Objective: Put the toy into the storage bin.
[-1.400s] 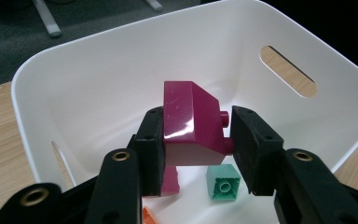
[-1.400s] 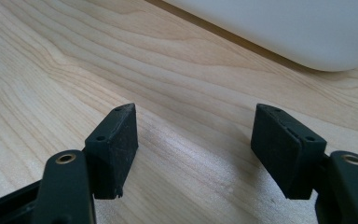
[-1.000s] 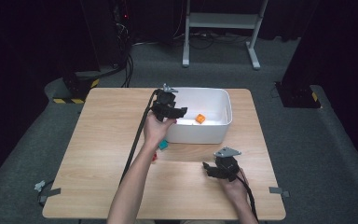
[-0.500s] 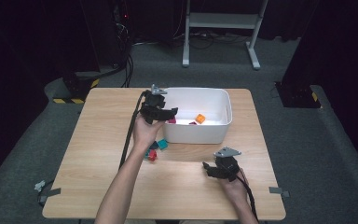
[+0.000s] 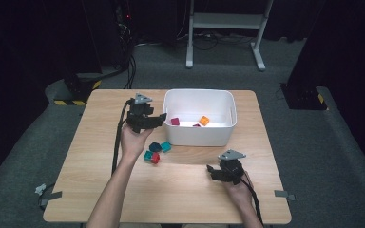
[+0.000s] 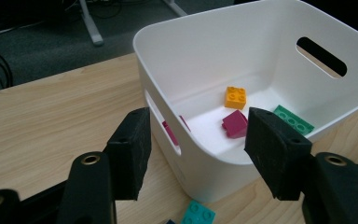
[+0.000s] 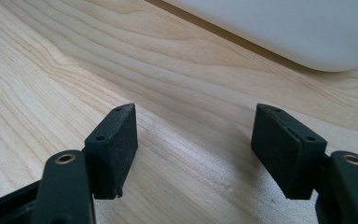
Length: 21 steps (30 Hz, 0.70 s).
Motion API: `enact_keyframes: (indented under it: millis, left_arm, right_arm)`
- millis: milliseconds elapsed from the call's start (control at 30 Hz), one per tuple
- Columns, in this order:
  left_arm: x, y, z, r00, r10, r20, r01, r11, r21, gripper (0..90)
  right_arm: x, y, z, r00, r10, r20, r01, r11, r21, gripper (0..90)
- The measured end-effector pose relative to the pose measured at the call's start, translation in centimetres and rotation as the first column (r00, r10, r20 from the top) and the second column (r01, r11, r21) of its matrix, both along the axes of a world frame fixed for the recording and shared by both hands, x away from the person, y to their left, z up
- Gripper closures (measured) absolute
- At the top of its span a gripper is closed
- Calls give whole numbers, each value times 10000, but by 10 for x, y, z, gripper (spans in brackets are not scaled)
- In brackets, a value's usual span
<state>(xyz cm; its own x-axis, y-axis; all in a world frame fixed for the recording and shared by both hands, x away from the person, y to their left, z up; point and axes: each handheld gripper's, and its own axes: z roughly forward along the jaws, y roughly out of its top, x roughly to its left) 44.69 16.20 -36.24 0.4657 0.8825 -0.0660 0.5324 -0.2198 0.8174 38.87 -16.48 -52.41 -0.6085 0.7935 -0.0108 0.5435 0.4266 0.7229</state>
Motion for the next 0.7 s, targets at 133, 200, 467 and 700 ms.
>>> enact_keyframes:
  millis: [133, 200, 467, 700]
  left_arm:
    - [-9, 7, -3, 9999, 92, 97, -93, 9998, 150, 410]
    - [-14, 10, -5, 9998, 136, 121, -138, 9998, 161, 410]
    - [-30, 24, -22, 9997, 261, 39, -261, 9995, 202, 414]
    - [-40, 31, -36, 9997, 205, -145, -202, 9996, 187, 438]
  right_arm:
    - [0, 0, 0, 10000, -2, -1, 2, 10000, 2, 315]
    - [0, 0, 0, 10000, 2, 2, -2, 10000, 0, 315]
    - [0, 0, 0, 10000, -4, -3, 4, 10000, 4, 315]
    - [0, 0, 0, 10000, -2, 0, 2, 10000, 2, 315]
